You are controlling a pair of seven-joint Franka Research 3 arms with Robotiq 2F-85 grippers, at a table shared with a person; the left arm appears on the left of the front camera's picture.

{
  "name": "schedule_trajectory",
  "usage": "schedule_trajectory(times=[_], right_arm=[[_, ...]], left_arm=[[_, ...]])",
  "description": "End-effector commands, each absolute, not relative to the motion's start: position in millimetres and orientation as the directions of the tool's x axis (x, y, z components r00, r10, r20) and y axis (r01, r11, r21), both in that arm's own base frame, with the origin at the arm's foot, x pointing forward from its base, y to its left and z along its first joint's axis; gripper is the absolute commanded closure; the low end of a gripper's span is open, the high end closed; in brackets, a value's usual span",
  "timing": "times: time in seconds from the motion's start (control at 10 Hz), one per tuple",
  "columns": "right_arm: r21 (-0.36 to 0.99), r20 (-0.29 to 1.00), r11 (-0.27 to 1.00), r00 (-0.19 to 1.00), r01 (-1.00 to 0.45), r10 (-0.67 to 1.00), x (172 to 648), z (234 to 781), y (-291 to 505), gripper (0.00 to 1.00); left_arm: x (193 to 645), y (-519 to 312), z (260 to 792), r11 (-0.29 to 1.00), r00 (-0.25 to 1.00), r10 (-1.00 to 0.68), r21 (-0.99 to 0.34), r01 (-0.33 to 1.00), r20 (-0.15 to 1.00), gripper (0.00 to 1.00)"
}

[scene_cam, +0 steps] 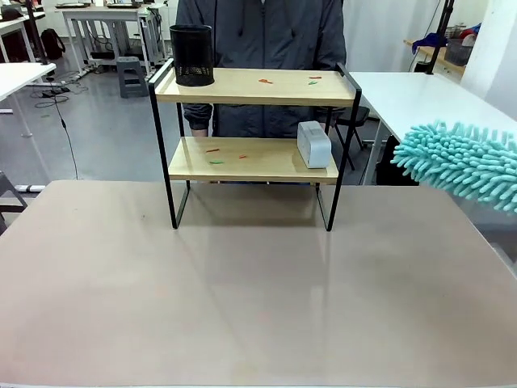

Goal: Clean the shelf.
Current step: Pick up the Duster from the human, then clean the specific tier of the Shelf with the Duster once objects are removed.

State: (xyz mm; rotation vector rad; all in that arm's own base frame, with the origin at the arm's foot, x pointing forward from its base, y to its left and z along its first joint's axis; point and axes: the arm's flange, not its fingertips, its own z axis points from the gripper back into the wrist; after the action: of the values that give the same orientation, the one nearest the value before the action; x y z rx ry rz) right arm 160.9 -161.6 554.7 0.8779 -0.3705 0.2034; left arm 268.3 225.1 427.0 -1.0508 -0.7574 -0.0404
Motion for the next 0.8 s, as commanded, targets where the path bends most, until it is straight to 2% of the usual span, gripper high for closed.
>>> schedule_trajectory(times=[0.0, 0.7], right_arm=[[0.719, 0.397, 0.623, 0.918, -0.309, -0.003, 167.1, 562.8, -159.7, 1.0], [0.719, 0.397, 0.623, 0.918, -0.309, -0.003, 167.1, 562.8, -159.7, 1.0]], left_arm=[[269.8, 224.5, 428.3, 0.516, 0.732, 0.316, -0.757, 0.401, 0.604, 0.0], [269.8, 224.5, 428.3, 0.516, 0.732, 0.316, -0.757, 0.401, 0.604, 0.0]])
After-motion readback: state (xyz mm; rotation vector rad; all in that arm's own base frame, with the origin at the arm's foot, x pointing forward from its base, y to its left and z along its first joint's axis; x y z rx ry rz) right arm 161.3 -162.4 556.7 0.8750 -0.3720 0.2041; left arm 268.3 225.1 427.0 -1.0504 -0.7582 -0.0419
